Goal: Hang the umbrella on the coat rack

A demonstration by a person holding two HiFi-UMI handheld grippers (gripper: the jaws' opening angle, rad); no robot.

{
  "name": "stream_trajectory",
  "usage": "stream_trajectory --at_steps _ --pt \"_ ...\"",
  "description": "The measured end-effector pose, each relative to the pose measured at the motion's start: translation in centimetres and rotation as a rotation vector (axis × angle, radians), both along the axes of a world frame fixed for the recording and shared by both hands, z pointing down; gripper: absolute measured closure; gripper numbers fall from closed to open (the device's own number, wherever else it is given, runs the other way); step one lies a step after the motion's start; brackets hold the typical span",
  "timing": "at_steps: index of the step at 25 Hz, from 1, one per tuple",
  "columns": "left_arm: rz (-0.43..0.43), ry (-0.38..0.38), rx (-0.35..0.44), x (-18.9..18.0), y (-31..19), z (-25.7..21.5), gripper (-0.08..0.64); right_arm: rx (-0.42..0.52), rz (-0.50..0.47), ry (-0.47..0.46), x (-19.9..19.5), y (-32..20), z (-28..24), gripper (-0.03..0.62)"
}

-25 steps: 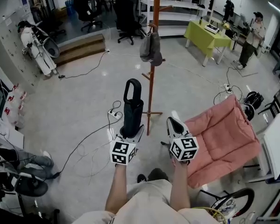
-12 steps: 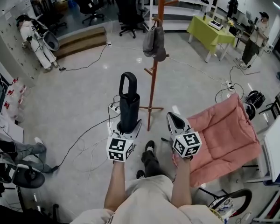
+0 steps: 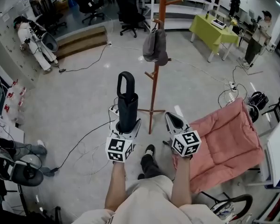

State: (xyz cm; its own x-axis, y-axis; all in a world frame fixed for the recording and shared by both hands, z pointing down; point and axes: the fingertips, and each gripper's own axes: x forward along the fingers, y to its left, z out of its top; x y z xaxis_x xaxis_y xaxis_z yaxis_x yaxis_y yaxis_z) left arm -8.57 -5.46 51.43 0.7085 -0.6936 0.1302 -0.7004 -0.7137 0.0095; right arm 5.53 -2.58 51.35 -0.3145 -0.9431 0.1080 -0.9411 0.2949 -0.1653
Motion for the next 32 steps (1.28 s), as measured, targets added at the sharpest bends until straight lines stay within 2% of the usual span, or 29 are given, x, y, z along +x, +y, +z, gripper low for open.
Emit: stream_trajectory --at_steps 5,12,18,23,32 --pt "0.012 -0.007 -0.014 1.7 -3.8 -0.1 0.307 -0.015 0.021 -0.006 1.7 -3.3 -0.2 0.589" --pt "0.049 -0.003 0.006 4.6 -9.5 -2.4 0.307 0.040 0.055 -0.038 4.2 -8.0 -2.8 0.589" --pt "0.063 -0.010 0.020 6.3 -12.1 -2.8 0.307 0.048 0.069 -0.062 6.1 -11.0 -2.5 0.589" --pt "0.070 -0.015 0.046 7.3 -12.8 -3.4 0.307 0.074 0.062 -0.067 6.8 -12.3 -3.2 0.589" --pt "0.063 -0.023 0.072 9.1 -18.4 -5.1 0.307 0.075 0.030 -0.035 7.7 -18.4 -4.0 0.589"
